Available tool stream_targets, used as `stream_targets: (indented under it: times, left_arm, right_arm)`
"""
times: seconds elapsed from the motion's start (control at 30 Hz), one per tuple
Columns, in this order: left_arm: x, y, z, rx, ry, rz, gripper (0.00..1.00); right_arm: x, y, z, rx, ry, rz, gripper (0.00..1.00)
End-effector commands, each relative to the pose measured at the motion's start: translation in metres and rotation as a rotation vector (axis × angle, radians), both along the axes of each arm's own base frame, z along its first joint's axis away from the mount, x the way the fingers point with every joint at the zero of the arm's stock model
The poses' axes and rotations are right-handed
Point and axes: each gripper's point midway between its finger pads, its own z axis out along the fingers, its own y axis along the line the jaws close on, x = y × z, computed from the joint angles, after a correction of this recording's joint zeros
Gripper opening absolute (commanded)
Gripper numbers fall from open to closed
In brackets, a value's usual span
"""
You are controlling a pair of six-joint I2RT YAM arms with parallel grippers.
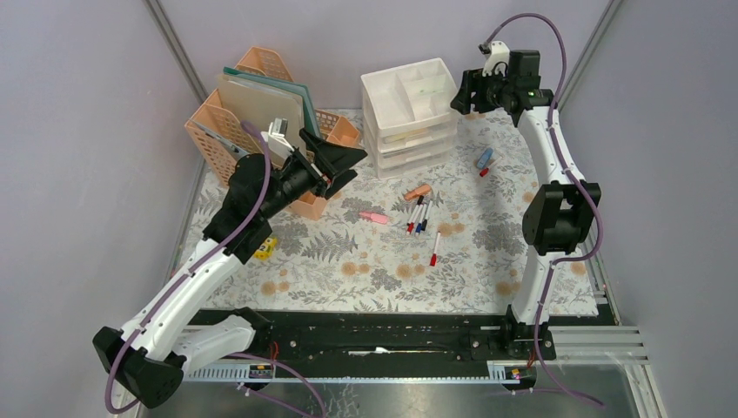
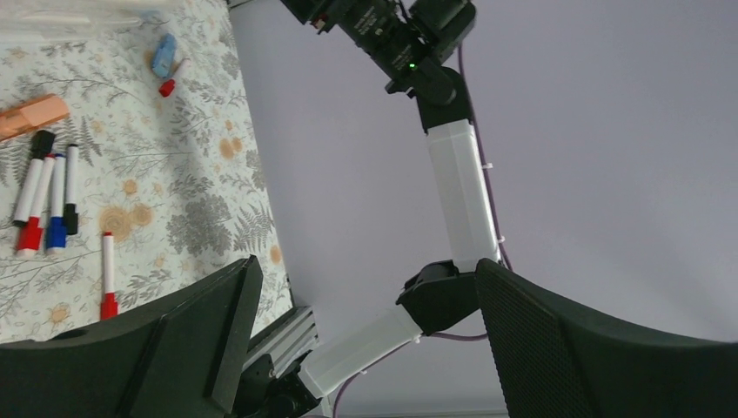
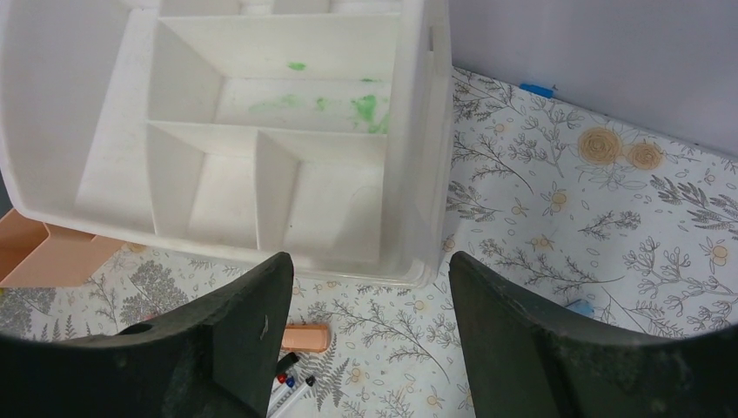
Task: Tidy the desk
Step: Open the drawer in the storage box.
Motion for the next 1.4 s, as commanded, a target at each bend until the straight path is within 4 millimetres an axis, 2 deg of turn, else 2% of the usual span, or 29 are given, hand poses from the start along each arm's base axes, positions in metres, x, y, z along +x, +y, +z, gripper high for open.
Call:
stream_targets:
  times: [0.0, 0.23, 0.57, 0.73, 0.9, 1.07, 1.27, 1.37]
  left_arm:
    - [-0.010, -0.001, 0.044, -0.076, -0.086, -0.008, 0.97]
    - [-0.011, -0.009, 0.036, -0.108, -0.040, -0.046, 0.97]
    - [-0.023, -0.017, 0.048, -0.099, -0.080, -0.100, 0.97]
    - [-0.023, -0.009, 0.054, -0.079, -0.129, -0.048, 0.98]
    - [-0.013, -0.008, 0.022, 0.019, -0.181, -0.011, 0.99]
    - [-0.016, -0.020, -0.010, 0.060, -0.338, -0.089, 0.99]
    - [-0.014, -0.028, -0.038, 0.106, -0.440, -0.126, 0.99]
    - [-0.008, -0.032, -0.052, 0.130, -0.421, -0.131, 0.99]
  right_arm:
    - [-0.010, 0.006, 0.036, 0.015, -0.078, 0.020, 0.73]
    - [-0.013, 0.009, 0.035, 0.027, -0.077, 0.030, 0.73]
    - [-0.012, 0.010, 0.036, 0.037, -0.075, 0.036, 0.73]
    - [-0.013, 0.011, 0.036, 0.038, -0.077, 0.046, 0.74]
    - [-0.008, 0.013, 0.045, 0.045, -0.091, 0.053, 0.82]
    - [-0.008, 0.022, 0.048, 0.057, -0.099, 0.115, 0.99]
    - [-0.008, 0.022, 0.052, 0.052, -0.115, 0.115, 1.00]
    - [-0.004, 0.016, 0.050, 0.040, -0.107, 0.068, 0.88]
